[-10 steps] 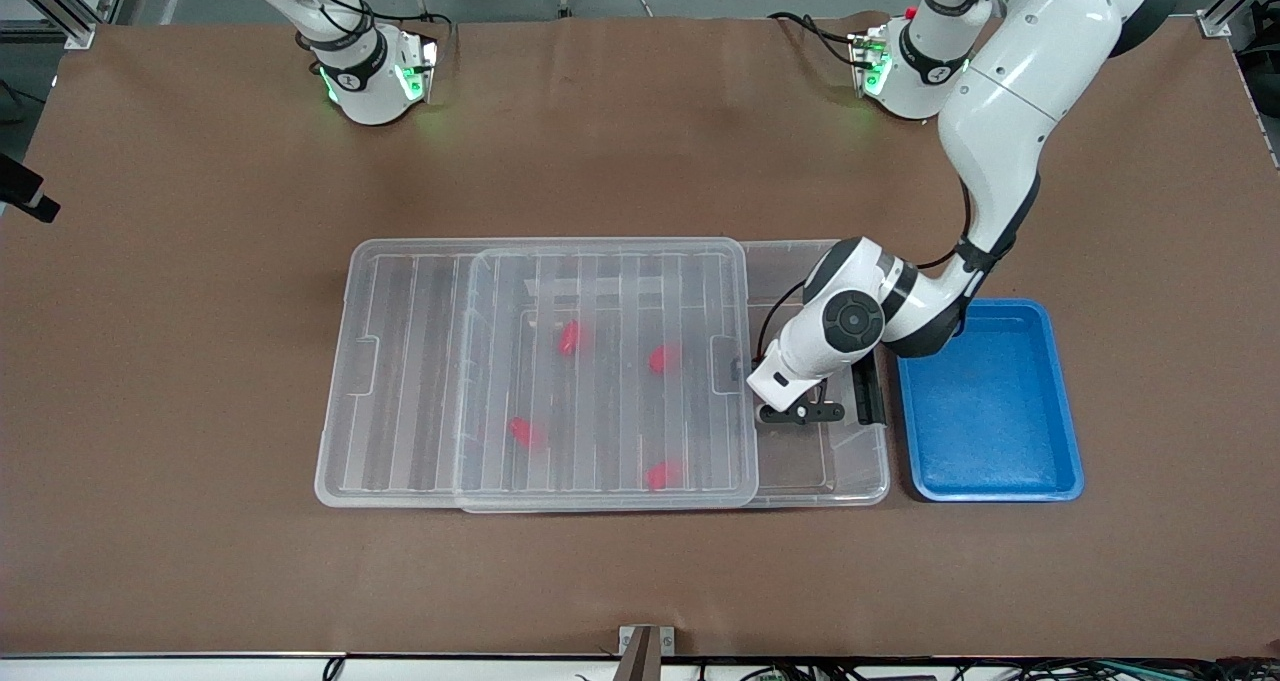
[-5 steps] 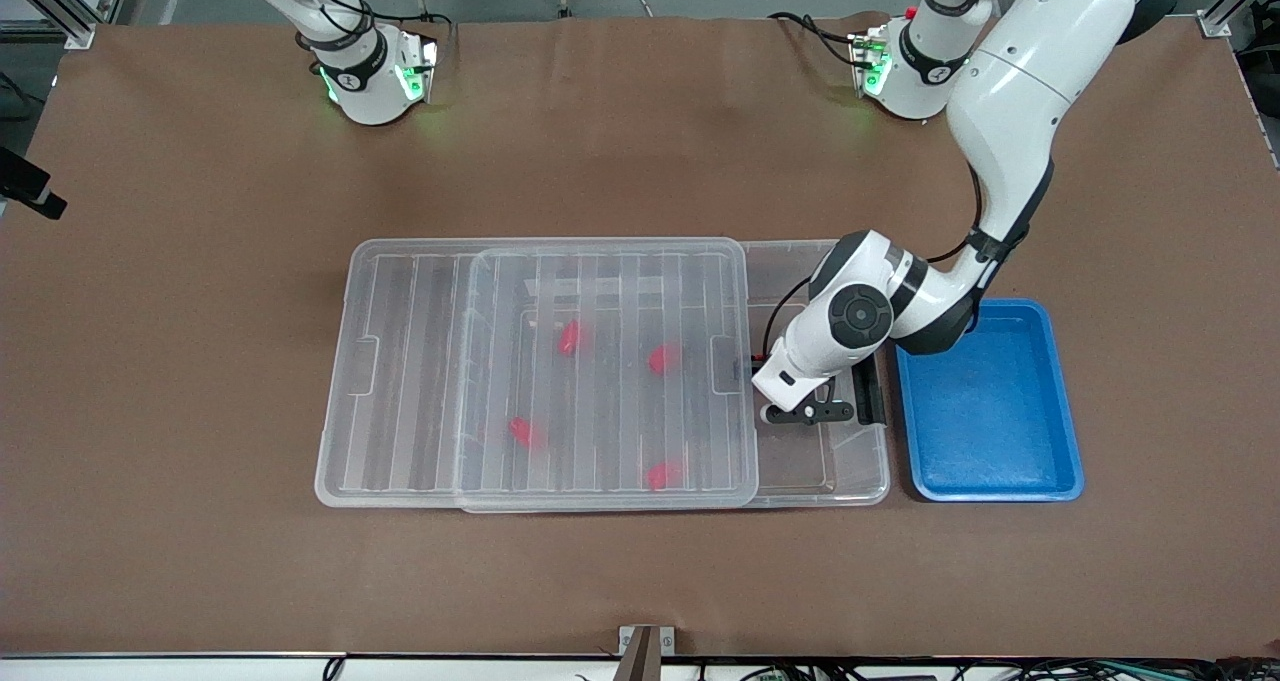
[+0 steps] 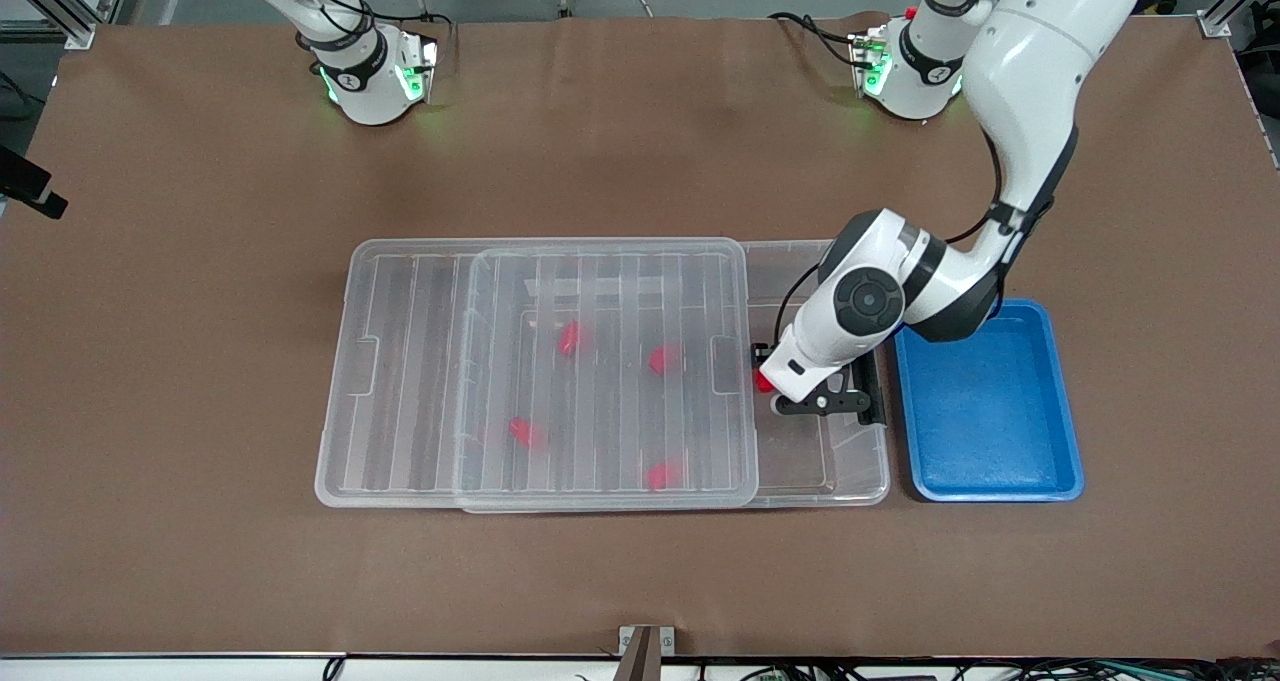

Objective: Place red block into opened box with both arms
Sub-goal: 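Lower the red block into the box and open the left gripper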

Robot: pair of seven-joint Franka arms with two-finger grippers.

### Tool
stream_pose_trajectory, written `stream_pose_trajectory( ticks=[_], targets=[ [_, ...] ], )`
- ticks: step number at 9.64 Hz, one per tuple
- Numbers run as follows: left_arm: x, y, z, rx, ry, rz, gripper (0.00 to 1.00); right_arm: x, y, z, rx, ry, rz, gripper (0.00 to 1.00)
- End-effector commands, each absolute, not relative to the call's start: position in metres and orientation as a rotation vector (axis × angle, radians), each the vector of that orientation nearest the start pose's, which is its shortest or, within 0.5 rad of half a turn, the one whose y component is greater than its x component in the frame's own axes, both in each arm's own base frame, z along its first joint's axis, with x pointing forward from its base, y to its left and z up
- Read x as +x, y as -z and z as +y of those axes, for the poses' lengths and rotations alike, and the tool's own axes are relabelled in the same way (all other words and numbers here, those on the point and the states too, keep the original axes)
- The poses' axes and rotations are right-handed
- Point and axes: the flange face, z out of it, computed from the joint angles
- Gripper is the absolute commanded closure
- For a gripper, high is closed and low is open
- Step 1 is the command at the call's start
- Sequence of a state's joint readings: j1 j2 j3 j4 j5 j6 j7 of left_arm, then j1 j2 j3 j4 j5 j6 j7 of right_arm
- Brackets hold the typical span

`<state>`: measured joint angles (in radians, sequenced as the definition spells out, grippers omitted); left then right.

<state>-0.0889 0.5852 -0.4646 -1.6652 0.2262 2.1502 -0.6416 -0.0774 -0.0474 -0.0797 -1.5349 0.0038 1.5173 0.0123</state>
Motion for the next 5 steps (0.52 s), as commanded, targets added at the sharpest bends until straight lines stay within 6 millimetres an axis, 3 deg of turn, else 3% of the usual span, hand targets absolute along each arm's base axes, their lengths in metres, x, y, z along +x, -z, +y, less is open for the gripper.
stream_pose_trajectory(
  ticks=[1,3,5],
  targets=[
    [0.591,-0.325,-0.310,-3.152,-0.047,-0.052,0.17,0.524,-0.666,-0.084,-3.107,0.051,0.253,0.00],
    [0.602,-0.382,-0.299,-3.133,0.009,-0.077,0.00,0.524,-0.665,-0.083,-3.108,0.048,0.251,0.00],
    [0.612,-0.442,-0.286,-3.102,0.027,-0.122,0.00,0.524,-0.666,-0.083,-3.108,0.051,0.251,0.00]
  ],
)
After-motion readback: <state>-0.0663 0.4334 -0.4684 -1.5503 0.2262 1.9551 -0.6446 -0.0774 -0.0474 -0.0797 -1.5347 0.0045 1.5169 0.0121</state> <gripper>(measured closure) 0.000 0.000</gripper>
